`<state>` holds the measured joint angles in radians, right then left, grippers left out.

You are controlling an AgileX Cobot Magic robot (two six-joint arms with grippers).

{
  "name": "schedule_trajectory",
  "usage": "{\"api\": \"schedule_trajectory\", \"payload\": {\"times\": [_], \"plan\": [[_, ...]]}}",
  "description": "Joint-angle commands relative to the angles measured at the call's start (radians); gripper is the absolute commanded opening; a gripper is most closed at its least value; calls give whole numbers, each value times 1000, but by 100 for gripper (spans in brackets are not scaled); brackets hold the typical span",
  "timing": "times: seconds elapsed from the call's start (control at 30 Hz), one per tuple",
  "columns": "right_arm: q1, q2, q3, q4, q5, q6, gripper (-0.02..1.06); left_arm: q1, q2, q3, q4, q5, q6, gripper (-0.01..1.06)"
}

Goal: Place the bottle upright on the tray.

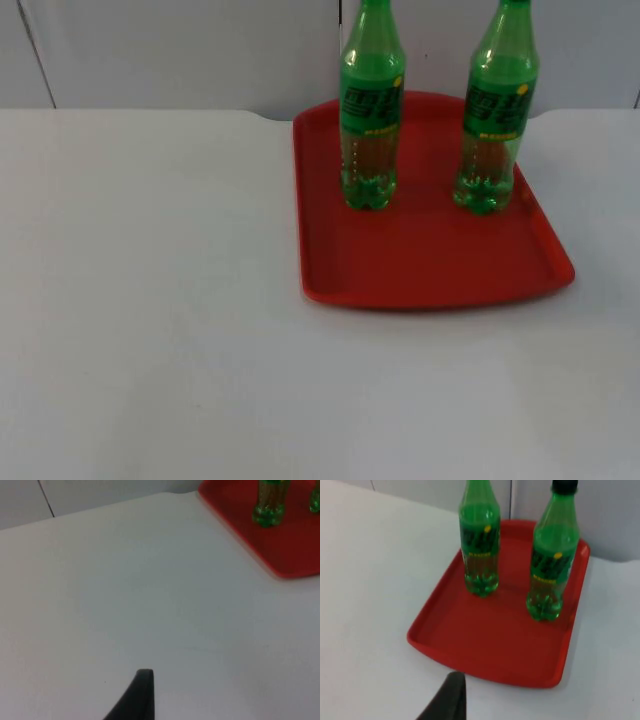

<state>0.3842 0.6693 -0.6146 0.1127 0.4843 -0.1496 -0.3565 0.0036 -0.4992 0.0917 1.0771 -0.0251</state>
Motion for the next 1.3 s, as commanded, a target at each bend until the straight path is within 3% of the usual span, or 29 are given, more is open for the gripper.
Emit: {"api": "schedule_trajectory", "payload": {"times": [0.0, 0.63, 0.9, 1.27], "plan": [[1, -78, 5, 4, 40, 3, 105, -8, -4, 5, 5, -4, 1, 105], [1, -397, 52, 2, 196, 3, 105, -8, -4, 5, 5, -4, 1, 105], [-1, -568, 64, -15, 319, 11, 105, -8, -4, 5, 5, -4, 1, 105], [-1, -669, 69, -171, 495, 189, 105, -8, -4, 5, 5, -4, 1, 105]]}}
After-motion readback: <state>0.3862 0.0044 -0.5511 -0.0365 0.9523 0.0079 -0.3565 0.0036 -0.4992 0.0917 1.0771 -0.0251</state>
